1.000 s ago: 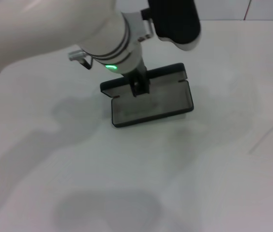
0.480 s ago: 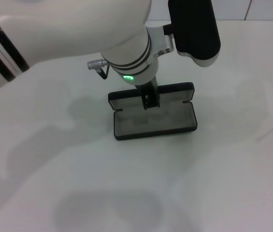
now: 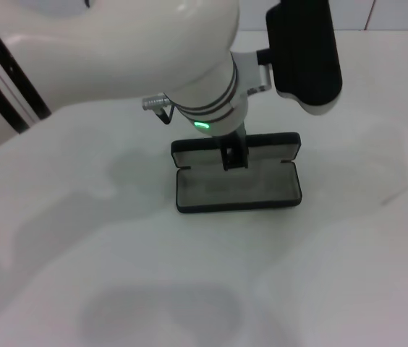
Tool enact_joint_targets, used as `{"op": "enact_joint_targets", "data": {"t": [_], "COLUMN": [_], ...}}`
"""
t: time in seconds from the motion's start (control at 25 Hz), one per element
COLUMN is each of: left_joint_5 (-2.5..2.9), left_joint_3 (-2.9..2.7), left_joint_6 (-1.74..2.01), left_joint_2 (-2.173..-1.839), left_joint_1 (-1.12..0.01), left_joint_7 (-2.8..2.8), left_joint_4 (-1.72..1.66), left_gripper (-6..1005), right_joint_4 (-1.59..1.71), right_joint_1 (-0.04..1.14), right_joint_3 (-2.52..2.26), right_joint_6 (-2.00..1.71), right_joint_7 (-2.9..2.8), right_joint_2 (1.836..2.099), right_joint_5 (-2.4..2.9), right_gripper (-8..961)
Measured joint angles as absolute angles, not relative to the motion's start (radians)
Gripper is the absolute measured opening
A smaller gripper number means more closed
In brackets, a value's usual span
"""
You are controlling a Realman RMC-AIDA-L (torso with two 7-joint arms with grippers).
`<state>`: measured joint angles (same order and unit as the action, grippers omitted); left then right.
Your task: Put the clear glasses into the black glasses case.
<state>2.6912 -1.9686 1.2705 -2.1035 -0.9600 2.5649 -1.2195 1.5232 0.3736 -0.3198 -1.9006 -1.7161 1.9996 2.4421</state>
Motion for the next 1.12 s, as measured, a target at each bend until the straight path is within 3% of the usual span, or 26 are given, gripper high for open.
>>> {"op": "enact_joint_targets", "data": {"t": [0.88,1.12], "left_joint_5": [2.667,2.675], "left_joint_3": [-2.039,-2.044], "left_joint_6": [1.256,1.277], "left_joint_2": [-2.105,-2.104], "left_joint_1": [-0.969,-0.968], "left_joint_7": [2.544,2.557], "left_joint_4": [-1.239,-1.276], "left_gripper": [215,368], "right_joint_4": [1.522,1.522], "right_joint_1": [0.374,0.367], "right_joint_3": [-0.324,-0.324], "right_joint_6": [-1.910,-1.913], "right_joint_7": [-1.703,-1.702], "right_joint_2": [2.009,2.010], "right_joint_5": [2.430,2.413], "right_gripper": [50,50]}}
